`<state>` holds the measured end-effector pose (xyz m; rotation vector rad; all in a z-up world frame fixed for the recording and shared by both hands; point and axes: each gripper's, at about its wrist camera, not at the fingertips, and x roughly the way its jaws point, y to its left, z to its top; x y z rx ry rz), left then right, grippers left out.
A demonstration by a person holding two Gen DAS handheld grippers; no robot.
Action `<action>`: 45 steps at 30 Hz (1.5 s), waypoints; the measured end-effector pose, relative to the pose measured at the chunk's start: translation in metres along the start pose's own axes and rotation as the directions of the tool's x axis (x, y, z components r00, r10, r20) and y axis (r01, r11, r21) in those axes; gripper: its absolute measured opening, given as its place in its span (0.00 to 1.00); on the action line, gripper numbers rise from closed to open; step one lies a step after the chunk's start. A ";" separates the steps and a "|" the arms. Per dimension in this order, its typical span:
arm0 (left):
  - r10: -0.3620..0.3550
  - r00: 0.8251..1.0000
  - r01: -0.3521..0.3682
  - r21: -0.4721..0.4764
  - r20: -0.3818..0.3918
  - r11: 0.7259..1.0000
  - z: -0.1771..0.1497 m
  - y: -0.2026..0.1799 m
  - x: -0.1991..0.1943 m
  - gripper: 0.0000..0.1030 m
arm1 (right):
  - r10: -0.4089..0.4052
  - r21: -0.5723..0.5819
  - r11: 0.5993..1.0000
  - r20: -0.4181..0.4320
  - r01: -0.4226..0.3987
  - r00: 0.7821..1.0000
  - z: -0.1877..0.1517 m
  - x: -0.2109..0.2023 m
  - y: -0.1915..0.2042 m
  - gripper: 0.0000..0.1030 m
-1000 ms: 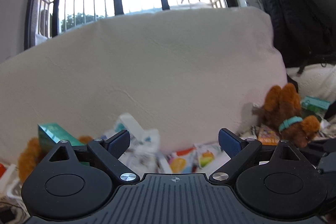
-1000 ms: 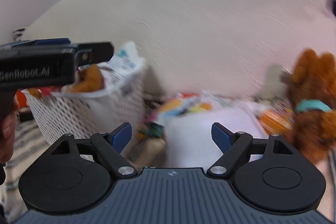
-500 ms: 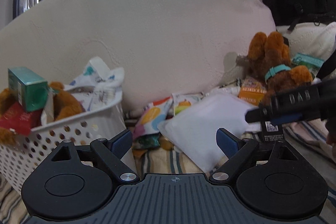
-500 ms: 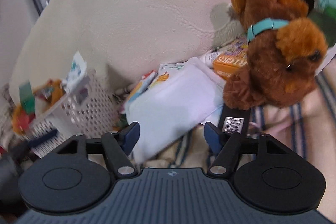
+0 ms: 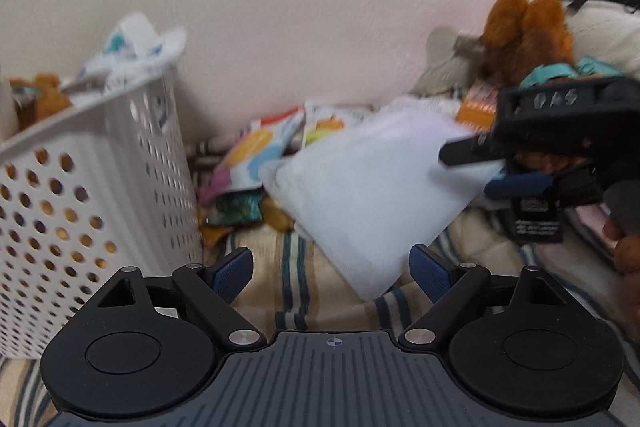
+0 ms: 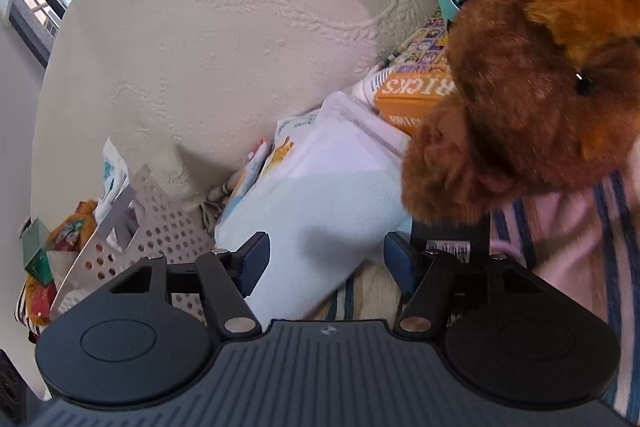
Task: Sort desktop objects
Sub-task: 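Grasp a corner of the white mesh bag with the right gripper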
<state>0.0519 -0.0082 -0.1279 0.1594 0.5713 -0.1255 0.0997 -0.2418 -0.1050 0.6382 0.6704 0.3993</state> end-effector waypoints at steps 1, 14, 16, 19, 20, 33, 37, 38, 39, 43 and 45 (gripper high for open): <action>-0.001 1.000 0.001 -0.006 -0.011 1.000 0.001 0.001 0.004 0.89 | 0.007 0.004 1.000 0.004 -0.007 1.000 0.002 0.002 0.000 0.66; -0.017 0.993 0.013 -0.036 -0.120 0.999 0.019 -0.003 0.051 0.89 | 0.019 0.142 0.990 0.047 -0.026 0.999 0.022 0.012 -0.024 0.71; -0.017 0.992 0.012 -0.042 -0.123 0.999 0.021 -0.003 0.054 0.89 | 0.028 0.149 0.988 0.046 -0.035 0.999 0.025 0.017 -0.022 0.72; -0.011 0.993 0.006 -0.045 -0.115 0.999 0.022 -0.003 0.055 0.90 | 0.033 0.133 0.990 0.043 -0.039 0.999 0.027 0.022 -0.019 0.72; -0.010 0.994 0.004 -0.047 -0.112 0.999 0.022 -0.003 0.055 0.89 | 0.049 0.133 0.990 0.046 -0.054 0.998 0.027 0.023 -0.019 0.72; 0.011 0.995 -0.016 -0.052 -0.098 0.998 0.018 0.006 0.048 0.89 | 0.119 0.234 0.966 -0.014 -0.113 0.993 0.030 0.021 -0.036 0.65; 0.009 0.995 -0.014 -0.049 -0.102 0.999 0.019 0.005 0.047 0.89 | 0.137 0.278 0.951 0.016 -0.136 0.990 0.033 0.034 -0.034 0.70; 0.007 0.994 -0.013 -0.052 -0.105 0.999 0.019 0.005 0.047 0.89 | 0.136 0.273 0.952 0.018 -0.136 0.991 0.033 0.037 -0.032 0.68; 0.007 0.994 -0.013 -0.053 -0.106 0.999 0.019 0.004 0.048 0.89 | 0.130 0.262 0.956 0.017 -0.130 0.991 0.034 0.039 -0.030 0.55; 0.002 0.994 -0.009 -0.059 -0.106 0.998 0.022 0.004 0.048 0.88 | 0.132 0.213 0.969 -0.006 -0.128 0.991 0.031 0.042 -0.027 0.12; 0.004 0.994 -0.010 -0.063 -0.105 0.998 0.023 0.004 0.048 0.80 | 0.133 0.167 0.977 0.005 -0.132 0.991 0.029 0.036 -0.023 0.11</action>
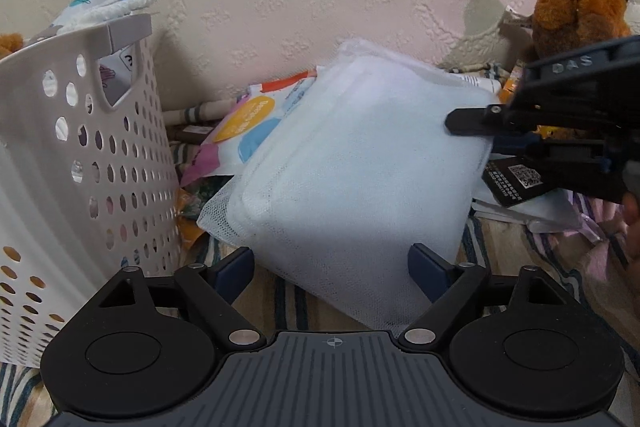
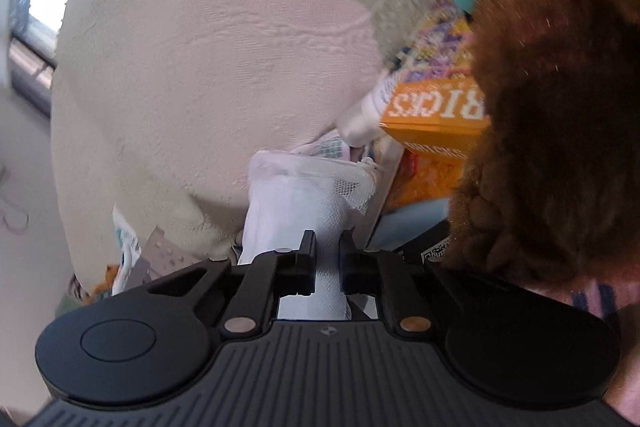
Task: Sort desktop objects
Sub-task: 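Grasp a corner of the white mesh bag with the right gripper, then close the left gripper on the bag edge while the right gripper holds the bag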
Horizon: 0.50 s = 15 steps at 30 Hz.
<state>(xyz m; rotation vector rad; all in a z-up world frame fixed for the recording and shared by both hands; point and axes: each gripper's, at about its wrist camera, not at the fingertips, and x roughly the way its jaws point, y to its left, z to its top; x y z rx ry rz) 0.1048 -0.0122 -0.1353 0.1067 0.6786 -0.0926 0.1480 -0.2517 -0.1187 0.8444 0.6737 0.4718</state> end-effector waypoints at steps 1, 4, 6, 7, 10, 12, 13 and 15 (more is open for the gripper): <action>-0.002 1.000 0.002 -0.003 0.003 1.000 0.000 0.000 0.000 0.76 | 0.001 0.005 1.000 0.004 -0.001 1.000 0.000 -0.004 0.001 0.11; -0.007 1.000 0.007 -0.007 0.020 1.000 0.001 0.001 -0.005 0.71 | 0.010 0.007 1.000 0.027 -0.010 1.000 -0.004 -0.019 0.004 0.11; -0.036 0.999 0.036 0.002 0.026 0.999 -0.001 0.000 -0.010 0.77 | 0.018 0.013 1.000 0.049 -0.018 0.999 -0.008 -0.033 0.005 0.11; -0.047 0.999 0.047 0.007 0.019 0.999 -0.003 -0.002 -0.012 0.80 | 0.021 0.026 0.999 0.061 -0.022 0.998 -0.011 -0.039 0.004 0.11; -0.053 0.998 0.053 0.014 0.019 0.998 -0.007 -0.005 -0.016 0.82 | 0.013 0.069 0.997 0.089 -0.019 0.996 -0.019 -0.056 -0.002 0.11; -0.061 0.998 0.061 0.022 0.017 0.998 -0.008 -0.007 -0.017 0.86 | 0.020 0.087 0.996 0.099 -0.029 0.995 -0.023 -0.068 -0.007 0.11; -0.060 0.998 0.060 0.020 0.014 0.998 -0.007 -0.007 -0.017 0.87 | 0.024 0.102 0.994 0.103 -0.035 0.994 -0.025 -0.072 -0.010 0.11; -0.083 0.997 0.083 0.004 0.002 0.997 -0.007 -0.006 -0.015 0.93 | 0.027 0.131 0.990 0.111 -0.042 0.993 -0.027 -0.080 -0.017 0.11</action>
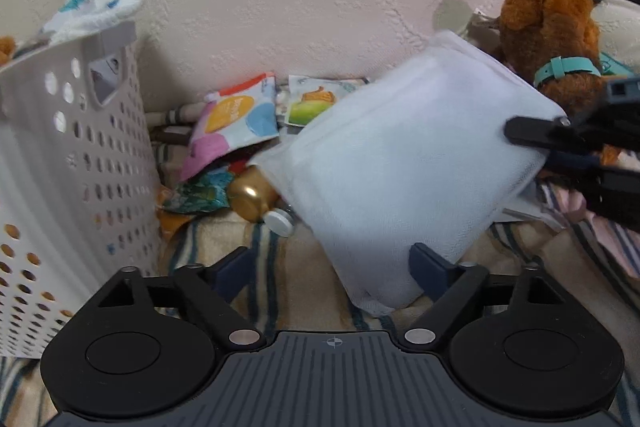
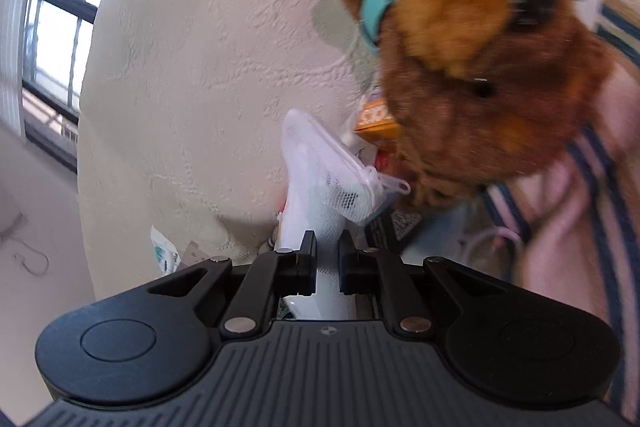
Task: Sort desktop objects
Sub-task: 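Close the left gripper on the bag edge while the right gripper holds the bag, then lift the mesh bag with both grippers and carry it toward the basket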
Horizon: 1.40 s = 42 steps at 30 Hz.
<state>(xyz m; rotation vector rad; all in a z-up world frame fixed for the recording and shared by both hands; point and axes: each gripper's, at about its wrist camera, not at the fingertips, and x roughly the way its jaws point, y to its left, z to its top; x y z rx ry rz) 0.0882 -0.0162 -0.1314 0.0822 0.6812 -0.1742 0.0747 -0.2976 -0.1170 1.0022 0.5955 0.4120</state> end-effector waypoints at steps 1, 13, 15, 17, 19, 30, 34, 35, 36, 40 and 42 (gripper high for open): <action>-0.018 1.000 0.017 -0.018 -0.009 1.000 0.000 0.001 0.002 0.93 | -0.003 0.011 1.000 0.002 0.003 1.000 0.000 -0.003 -0.003 0.11; -0.099 0.993 0.093 -0.089 -0.066 0.992 0.011 -0.001 0.033 1.00 | 0.003 0.091 0.996 0.004 -0.004 1.000 0.016 0.002 -0.031 0.11; -0.093 0.994 0.090 -0.046 -0.059 0.995 0.014 -0.008 0.035 0.99 | 0.003 0.094 0.996 0.001 -0.003 1.000 0.018 0.003 -0.035 0.11; -0.101 0.994 0.100 -0.011 -0.045 0.995 0.015 -0.013 0.036 0.89 | 0.003 0.102 0.995 -0.001 -0.003 1.000 0.021 0.004 -0.037 0.12; -0.128 0.991 0.129 0.015 -0.028 0.992 0.017 -0.017 0.034 0.75 | -0.002 0.096 0.995 -0.003 0.002 1.000 0.023 0.005 -0.037 0.12; -0.086 0.994 0.081 0.077 0.064 0.994 0.015 -0.002 0.007 0.06 | 0.020 0.071 0.997 0.019 -0.022 1.000 0.034 -0.001 -0.032 0.11; -0.058 0.991 0.043 0.123 0.121 0.991 0.016 -0.009 -0.011 0.07 | 0.029 0.059 0.998 0.033 -0.031 0.999 0.038 -0.006 -0.027 0.11; -0.051 0.990 0.033 0.135 0.134 0.990 0.018 -0.011 -0.016 0.07 | 0.030 0.059 0.998 0.035 -0.032 0.999 0.039 -0.008 -0.026 0.11; -0.044 0.988 0.023 0.144 0.146 0.989 0.019 -0.011 -0.020 0.07 | 0.035 0.061 0.997 0.036 -0.037 0.999 0.041 -0.010 -0.024 0.11; -0.034 0.983 0.006 0.154 0.183 0.988 0.028 -0.010 -0.039 0.07 | 0.055 0.051 0.997 0.048 -0.057 0.997 0.048 -0.013 -0.014 0.11; -0.028 0.980 -0.004 0.156 0.199 0.988 0.032 -0.010 -0.048 0.07 | 0.067 0.040 0.997 0.056 -0.069 0.996 0.047 0.002 -0.003 0.11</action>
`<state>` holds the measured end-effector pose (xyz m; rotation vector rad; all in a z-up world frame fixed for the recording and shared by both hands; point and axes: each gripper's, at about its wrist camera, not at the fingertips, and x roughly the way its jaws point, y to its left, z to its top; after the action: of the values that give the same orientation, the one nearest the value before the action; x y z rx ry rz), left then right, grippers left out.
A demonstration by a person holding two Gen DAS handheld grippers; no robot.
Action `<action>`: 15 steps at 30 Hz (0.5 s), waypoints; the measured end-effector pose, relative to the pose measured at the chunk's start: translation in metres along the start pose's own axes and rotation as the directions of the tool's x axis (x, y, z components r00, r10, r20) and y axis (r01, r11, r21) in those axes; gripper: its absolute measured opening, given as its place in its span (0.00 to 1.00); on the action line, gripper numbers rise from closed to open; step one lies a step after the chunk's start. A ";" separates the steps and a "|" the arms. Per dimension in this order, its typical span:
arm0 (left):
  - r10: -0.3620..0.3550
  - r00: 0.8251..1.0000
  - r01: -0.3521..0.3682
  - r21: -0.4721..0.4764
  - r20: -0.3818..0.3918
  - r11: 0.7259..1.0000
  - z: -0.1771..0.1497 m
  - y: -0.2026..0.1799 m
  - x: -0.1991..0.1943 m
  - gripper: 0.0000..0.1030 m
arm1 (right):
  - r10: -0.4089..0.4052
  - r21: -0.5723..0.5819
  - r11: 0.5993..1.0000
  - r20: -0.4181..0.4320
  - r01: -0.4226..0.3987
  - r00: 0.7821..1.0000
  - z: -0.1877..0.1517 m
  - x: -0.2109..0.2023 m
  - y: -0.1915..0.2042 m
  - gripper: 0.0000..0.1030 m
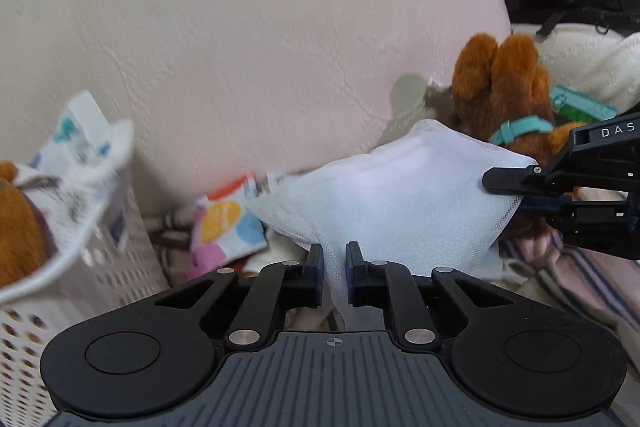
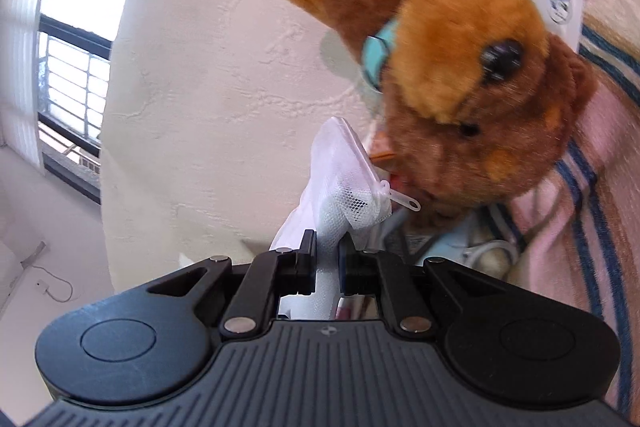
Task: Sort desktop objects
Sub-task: 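Lift the mesh bag with both grippers and carry it toward the basket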
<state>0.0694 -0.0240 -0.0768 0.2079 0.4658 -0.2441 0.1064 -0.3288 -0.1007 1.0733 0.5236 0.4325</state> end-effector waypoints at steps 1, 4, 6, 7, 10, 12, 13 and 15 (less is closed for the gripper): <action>0.004 1.000 -0.004 0.002 0.009 1.000 0.002 0.001 -0.004 0.07 | 0.010 -0.007 1.000 0.002 -0.010 1.000 0.001 -0.001 0.004 0.11; 0.016 0.999 -0.016 0.003 0.033 1.000 0.010 0.002 -0.017 0.06 | 0.029 -0.033 0.999 0.008 -0.029 1.000 0.000 -0.005 0.021 0.11; 0.029 0.998 -0.029 0.006 0.055 1.000 0.014 0.003 -0.026 0.06 | 0.045 -0.052 0.998 0.012 -0.044 0.999 0.006 -0.009 0.032 0.11; 0.036 0.997 -0.036 0.009 0.066 0.999 0.016 0.004 -0.031 0.06 | 0.055 -0.064 0.996 0.013 -0.054 0.998 0.008 -0.009 0.038 0.11; 0.056 0.994 -0.058 0.015 0.097 0.998 0.023 0.010 -0.047 0.06 | 0.080 -0.103 0.992 0.016 -0.078 0.997 0.004 0.016 0.065 0.11; 0.072 0.990 -0.074 0.009 0.119 0.997 0.028 0.018 -0.058 0.06 | 0.102 -0.125 0.987 0.011 -0.100 0.995 -0.002 0.015 0.074 0.11; 0.084 0.988 -0.085 0.006 0.130 0.996 0.030 0.022 -0.063 0.06 | 0.113 -0.134 0.985 0.007 -0.111 0.994 -0.007 0.007 0.079 0.11; 0.109 0.983 -0.111 0.004 0.149 0.994 0.035 0.031 -0.074 0.06 | 0.134 -0.156 0.979 -0.003 -0.133 0.991 -0.009 0.003 0.092 0.11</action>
<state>0.0285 0.0098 -0.0070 0.2250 0.3036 -0.1528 0.0962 -0.2819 -0.0216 0.9620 0.4052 0.5781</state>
